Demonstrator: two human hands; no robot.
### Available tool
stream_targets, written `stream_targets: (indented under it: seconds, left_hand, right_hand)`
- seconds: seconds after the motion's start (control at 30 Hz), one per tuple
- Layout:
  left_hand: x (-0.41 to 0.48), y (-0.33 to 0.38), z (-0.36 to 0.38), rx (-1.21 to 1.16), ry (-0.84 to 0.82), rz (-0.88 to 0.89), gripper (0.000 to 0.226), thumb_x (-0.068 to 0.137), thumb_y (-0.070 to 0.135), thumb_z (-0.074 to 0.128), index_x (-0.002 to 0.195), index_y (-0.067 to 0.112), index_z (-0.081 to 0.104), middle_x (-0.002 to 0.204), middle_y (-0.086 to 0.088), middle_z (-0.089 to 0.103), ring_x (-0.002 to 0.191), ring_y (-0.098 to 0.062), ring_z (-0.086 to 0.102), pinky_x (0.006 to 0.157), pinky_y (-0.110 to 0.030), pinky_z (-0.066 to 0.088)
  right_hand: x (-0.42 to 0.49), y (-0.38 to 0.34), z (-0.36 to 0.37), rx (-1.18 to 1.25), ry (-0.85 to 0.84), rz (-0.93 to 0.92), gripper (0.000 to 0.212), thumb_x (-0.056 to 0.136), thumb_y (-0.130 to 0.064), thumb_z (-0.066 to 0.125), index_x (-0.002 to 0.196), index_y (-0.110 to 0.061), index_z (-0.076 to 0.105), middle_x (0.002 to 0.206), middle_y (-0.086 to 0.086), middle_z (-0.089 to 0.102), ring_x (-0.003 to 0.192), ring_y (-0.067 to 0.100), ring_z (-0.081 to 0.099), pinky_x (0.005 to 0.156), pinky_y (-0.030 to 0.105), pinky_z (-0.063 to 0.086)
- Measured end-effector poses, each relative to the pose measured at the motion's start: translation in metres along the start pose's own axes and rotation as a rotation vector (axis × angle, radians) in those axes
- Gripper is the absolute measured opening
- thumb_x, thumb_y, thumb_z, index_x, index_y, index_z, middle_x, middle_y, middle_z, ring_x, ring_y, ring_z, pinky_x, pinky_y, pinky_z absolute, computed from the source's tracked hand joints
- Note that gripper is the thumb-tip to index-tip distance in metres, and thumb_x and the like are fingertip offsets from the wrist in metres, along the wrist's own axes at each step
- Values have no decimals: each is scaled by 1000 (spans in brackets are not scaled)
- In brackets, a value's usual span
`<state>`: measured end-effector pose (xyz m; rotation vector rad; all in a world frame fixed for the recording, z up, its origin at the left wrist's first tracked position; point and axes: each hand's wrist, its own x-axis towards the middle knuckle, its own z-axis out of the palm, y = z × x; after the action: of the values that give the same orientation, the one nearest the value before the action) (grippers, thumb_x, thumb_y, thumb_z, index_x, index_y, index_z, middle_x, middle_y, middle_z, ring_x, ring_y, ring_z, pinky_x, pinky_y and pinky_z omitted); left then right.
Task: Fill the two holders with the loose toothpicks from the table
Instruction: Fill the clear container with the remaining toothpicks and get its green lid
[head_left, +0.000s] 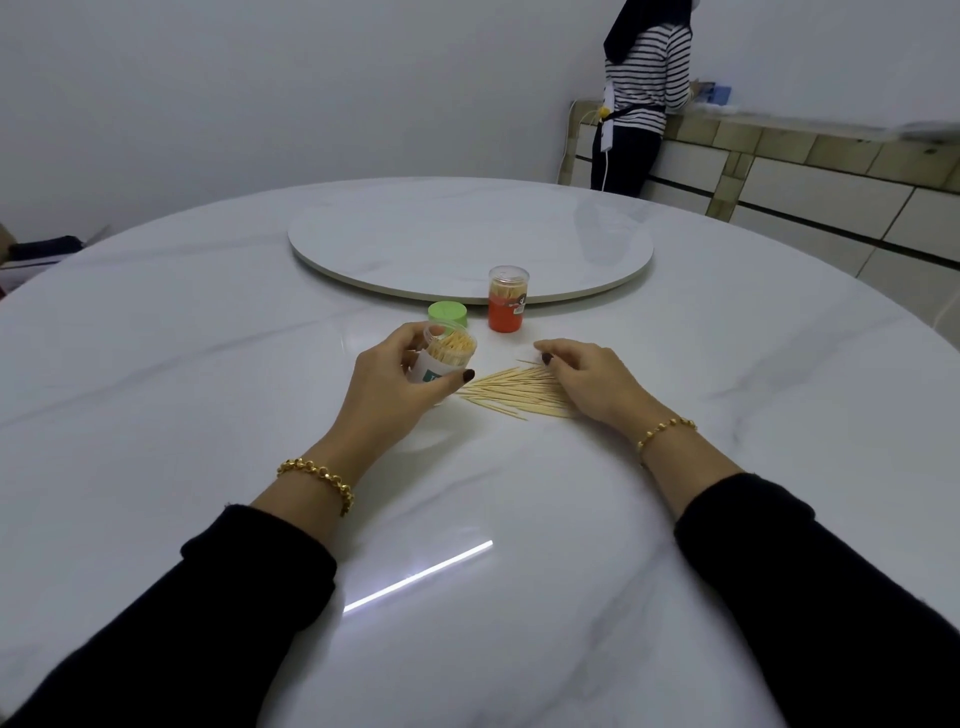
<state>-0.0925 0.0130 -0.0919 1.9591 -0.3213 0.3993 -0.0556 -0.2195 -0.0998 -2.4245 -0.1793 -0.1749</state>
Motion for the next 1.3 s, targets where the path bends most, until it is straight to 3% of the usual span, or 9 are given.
stream_targets:
  seconds: [0.2,0.33,0.43,0.57,0.73,0.87,1.07,1.2,1.3]
  left_hand:
    - [0,1,0,9,-6,-4,49,75,26,79,119,15,59,107,2,63,92,-4,58,67,-4,45]
    - [0,0,0,3,-14,0,49,75,26,79,118,15,60,108,1,64,95,-8,60,68,-6,47]
    - [-1,1,1,-4,-16,-5,49,75,26,79,118,15,60,107,1,64,95,-10,60,66,-6,48]
    - [-2,2,0,-12,-19,-7,48,76,25,79,118,15,60,107,2,64,93,-7,60,65,-5,47]
    - [-3,5,1,-16,-24,-6,46,76,26,78,117,15,60,102,7,64,90,-2,60,65,-4,46]
    - [-3,5,1,-29,-29,-13,45,75,25,79,114,17,61,100,8,64,89,-2,60,66,-5,46]
    - [-4,6,1,-30,-48,-22,41,75,26,79,111,23,59,98,14,63,90,-2,60,67,-5,47]
    - [-6,8,4,-24,-80,-18,41,75,26,79,109,28,56,97,18,60,91,-2,60,69,-5,47]
    - [-6,7,5,-24,-86,-18,43,75,25,79,111,27,57,99,15,62,93,-5,61,70,-6,47]
  right_hand:
    - [1,-8,10,-98,-139,-76,38,97,-24,53,132,-10,55,145,0,45,135,14,40,106,17,24]
    - [0,-10,10,-82,-132,-115,34,91,-19,63,124,-9,63,135,-2,56,124,12,52,106,17,31]
    - [1,-10,12,-120,-37,-169,25,89,-11,63,114,-8,69,123,2,65,116,14,59,102,17,37]
    - [-1,-12,14,-212,62,-234,19,89,-10,61,102,-10,75,102,9,73,97,25,65,88,34,48]
    - [-1,-15,17,-293,129,-300,19,91,-11,58,98,-8,75,94,12,73,90,30,63,80,38,48]
    - [-1,-14,17,-237,223,-296,20,90,-5,56,95,-6,75,90,9,74,86,27,66,78,35,50]
    - [-5,-24,7,66,374,-207,17,87,-2,60,91,-6,76,83,3,75,78,14,66,69,9,43]
    - [-8,-33,-2,185,351,-166,20,88,-2,58,92,-11,76,77,-3,73,68,-2,63,65,5,42]
    - [-12,-40,-5,239,303,-195,20,89,0,57,93,-8,75,74,-2,71,68,5,66,66,7,45]
